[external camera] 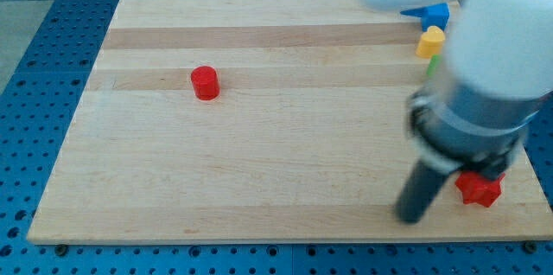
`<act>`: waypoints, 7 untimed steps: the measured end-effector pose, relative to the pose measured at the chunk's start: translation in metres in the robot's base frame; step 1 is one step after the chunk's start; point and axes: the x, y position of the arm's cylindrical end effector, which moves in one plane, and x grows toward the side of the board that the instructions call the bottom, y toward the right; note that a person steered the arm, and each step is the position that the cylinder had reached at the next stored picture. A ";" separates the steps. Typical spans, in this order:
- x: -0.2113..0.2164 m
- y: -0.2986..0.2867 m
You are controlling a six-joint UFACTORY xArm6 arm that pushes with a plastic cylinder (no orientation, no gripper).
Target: Slide the red circle between yellow hexagon and green circle
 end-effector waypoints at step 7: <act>-0.221 -0.216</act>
